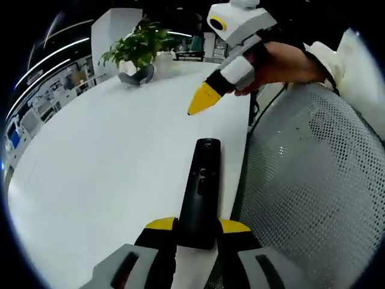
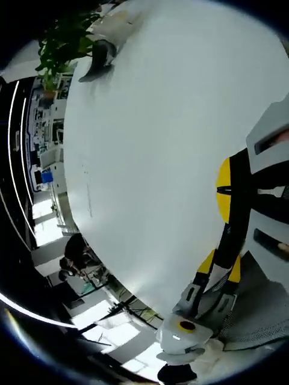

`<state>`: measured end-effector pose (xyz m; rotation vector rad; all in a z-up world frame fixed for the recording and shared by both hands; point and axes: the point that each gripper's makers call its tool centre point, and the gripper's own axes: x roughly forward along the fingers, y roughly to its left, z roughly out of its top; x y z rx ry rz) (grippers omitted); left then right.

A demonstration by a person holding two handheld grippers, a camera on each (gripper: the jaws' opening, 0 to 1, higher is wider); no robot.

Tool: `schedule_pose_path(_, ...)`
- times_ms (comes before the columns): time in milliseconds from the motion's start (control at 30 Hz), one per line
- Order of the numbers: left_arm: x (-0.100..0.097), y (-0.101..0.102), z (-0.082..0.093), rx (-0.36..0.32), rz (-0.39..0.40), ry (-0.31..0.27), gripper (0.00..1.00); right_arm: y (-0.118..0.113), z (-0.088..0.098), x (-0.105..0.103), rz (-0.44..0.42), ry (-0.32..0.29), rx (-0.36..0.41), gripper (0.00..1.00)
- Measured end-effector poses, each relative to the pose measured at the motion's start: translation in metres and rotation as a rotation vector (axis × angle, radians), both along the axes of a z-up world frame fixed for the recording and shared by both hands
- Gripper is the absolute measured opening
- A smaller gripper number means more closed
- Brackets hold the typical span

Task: Press the specified remote control buttons in sequence, fully releasing each button before pressing the next.

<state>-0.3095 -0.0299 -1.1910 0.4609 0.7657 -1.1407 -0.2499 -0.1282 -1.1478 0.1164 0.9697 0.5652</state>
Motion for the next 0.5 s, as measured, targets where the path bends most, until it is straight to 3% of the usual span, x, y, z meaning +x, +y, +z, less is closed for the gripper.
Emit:
schedule_pose_path(33,0.000,-0.001,0.001,-0.005,-0.007,-0.010,0.25,-0.001,0.001,0.002,0.001,-0.016,0.008,0.00)
schedule_pose_path(67,0.000,0.000,0.001,-0.012,-0.010,-0.015,0.25,0.001,-0.002,-0.002,-0.005,0.006,0.025,0.00)
schedule_pose_path(100,0.000,0.000,0.000,-0.016,-0.012,-0.019,0.25,0.002,-0.007,-0.010,0.000,0.068,0.030,0.00)
schedule_pose_path(167,0.001,-0.001,0.000,-0.019,-0.014,-0.023,0.25,0.004,-0.016,-0.018,0.037,0.122,0.004,0.00)
schedule_pose_path(200,0.001,-0.001,0.000,-0.022,-0.018,-0.029,0.25,0.002,-0.023,-0.020,0.054,0.133,-0.045,0.00)
schedule_pose_path(300,0.001,-0.002,0.000,-0.029,-0.010,-0.033,0.25,-0.001,-0.031,-0.026,0.115,0.136,-0.137,0.00)
schedule_pose_path(367,0.001,-0.002,0.000,-0.034,-0.005,-0.030,0.25,0.000,-0.032,-0.024,0.146,0.100,-0.180,0.00)
schedule_pose_path(500,0.001,-0.003,0.001,-0.039,-0.006,-0.031,0.25,0.003,-0.028,-0.025,0.163,0.081,-0.174,0.00)
